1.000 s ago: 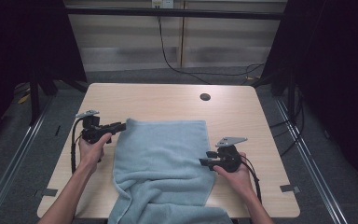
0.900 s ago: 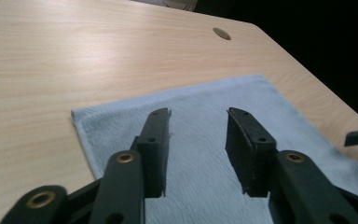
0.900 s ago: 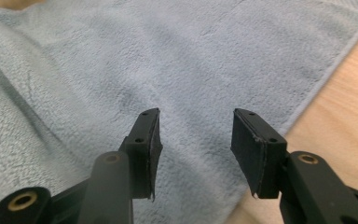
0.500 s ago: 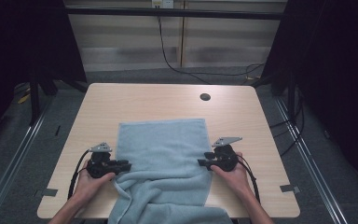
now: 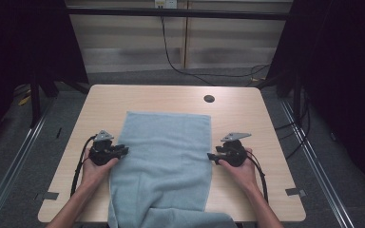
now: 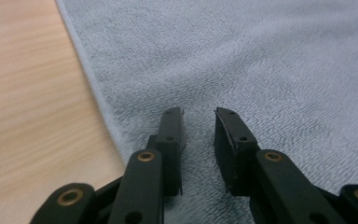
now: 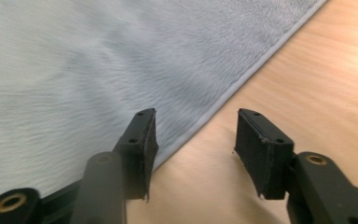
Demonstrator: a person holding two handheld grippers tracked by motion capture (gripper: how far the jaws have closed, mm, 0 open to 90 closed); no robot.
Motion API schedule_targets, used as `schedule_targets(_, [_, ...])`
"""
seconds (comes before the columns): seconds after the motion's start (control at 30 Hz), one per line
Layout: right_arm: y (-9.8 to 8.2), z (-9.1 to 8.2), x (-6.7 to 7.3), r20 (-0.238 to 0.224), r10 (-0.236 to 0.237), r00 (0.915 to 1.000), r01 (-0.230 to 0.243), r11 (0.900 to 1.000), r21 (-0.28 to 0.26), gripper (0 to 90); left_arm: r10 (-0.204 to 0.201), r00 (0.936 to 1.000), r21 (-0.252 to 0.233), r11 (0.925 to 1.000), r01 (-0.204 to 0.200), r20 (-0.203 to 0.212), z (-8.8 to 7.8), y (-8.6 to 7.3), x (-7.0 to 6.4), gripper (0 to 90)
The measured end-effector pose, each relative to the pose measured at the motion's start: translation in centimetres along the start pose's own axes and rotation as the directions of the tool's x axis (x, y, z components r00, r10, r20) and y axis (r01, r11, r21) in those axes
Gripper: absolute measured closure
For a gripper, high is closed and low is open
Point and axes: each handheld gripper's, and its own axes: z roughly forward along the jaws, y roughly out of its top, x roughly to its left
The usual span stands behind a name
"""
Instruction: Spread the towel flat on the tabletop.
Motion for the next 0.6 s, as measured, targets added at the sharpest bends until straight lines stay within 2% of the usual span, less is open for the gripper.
schedule_targets(0.03, [-0.1,-0.4,0.2,-0.02,0.013,0.9997,-0.013,1.0,-0.016,47.4,-0.011,0.9999,0.004,0.9999,0.011,0.006,-0.2,-0.1,0.3,71.7])
schedule_targets(0.07, [-0.1,-0.8,0.6,-0.035,0.005,0.9994,-0.006,0.999,-0.032,49.1,-0.037,0.9992,0.003,0.9993,0.037,0.018,-0.5,-0.2,0.4,70.3])
schedule_targets(0.1, [-0.1,-1.1,1.2,-0.061,-0.005,0.9982,0.003,0.999,-0.037,50.2,-0.045,0.9987,0.006,0.999,0.045,0.021,-0.7,-0.3,0.4,67.1])
schedule_targets(0.13, [0.0,-1.3,1.8,-0.089,-0.021,0.9959,0.017,0.999,-0.037,51.6,-0.045,0.9989,0.004,0.999,0.045,0.017,-1.0,-0.4,0.3,63.2])
schedule_targets(0.2, [0.0,-1.6,3.0,-0.177,-0.036,0.9836,0.032,0.999,-0.027,54.6,-0.043,0.9961,-0.026,0.9987,0.045,0.078,-1.8,-0.4,-0.2,60.6])
schedule_targets(0.23, [-0.1,-1.5,3.6,-0.203,-0.043,0.9783,0.041,0.999,-0.013,54.7,-0.017,0.9946,-0.028,0.9994,0.02,0.102,-2.1,-0.3,-0.7,60.6])
schedule_targets(0.27, [-0.4,-1.3,4.1,-0.21,-0.044,0.9767,0.045,0.999,0.0,55.3,-0.003,0.9957,-0.022,0.9997,0.005,0.093,-2.2,-0.3,-1.1,60.6])
schedule_targets(0.3, [-0.6,-1.0,4.3,-0.216,-0.045,0.9754,0.048,0.999,0.011,55.2,0.0,0.9968,-0.016,0.9999,0.002,0.08,-2.2,-0.3,-1.4,60.7])
schedule_targets(0.37, [-0.8,-0.5,4.5,-0.193,-0.051,0.9798,0.057,0.998,0.026,54.7,0.008,0.9947,0.031,0.9994,-0.012,0.103,-1.6,-0.8,-1.4,60.6])
schedule_targets(0.4, [-1.0,-0.2,4.5,-0.19,-0.052,0.9805,0.06,0.998,0.034,54.5,0.027,0.994,0.023,0.9993,-0.029,0.106,-1.3,-1.3,-1.5,60.6])
schedule_targets(0.43, [-1.1,-0.2,4.6,-0.18,-0.066,0.9816,0.072,0.997,0.03,54.6,0.027,0.9937,0.023,0.9993,-0.03,0.109,-1.3,-1.3,-1.5,60.4])
schedule_targets(0.5, [-1.3,-0.5,4.5,-0.158,-0.08,0.9843,0.087,0.995,0.04,56.6,0.0,0.9889,0.031,0.9995,-0.005,0.149,-1.4,-1.5,-1.6,60.2])
schedule_targets(0.53, [-1.5,-0.8,4.5,-0.137,-0.087,0.9868,0.094,0.995,0.043,56.7,-0.001,0.9874,0.017,0.9999,-0.002,0.158,-1.4,-1.7,-1.9,60.2])
schedule_targets(0.6, [-2.2,-1.6,4.0,-0.123,-0.086,0.9887,0.091,0.995,0.037,58.1,0.04,0.9823,0.023,0.9987,-0.045,0.183,-1.5,-1.9,-2.7,60.3])
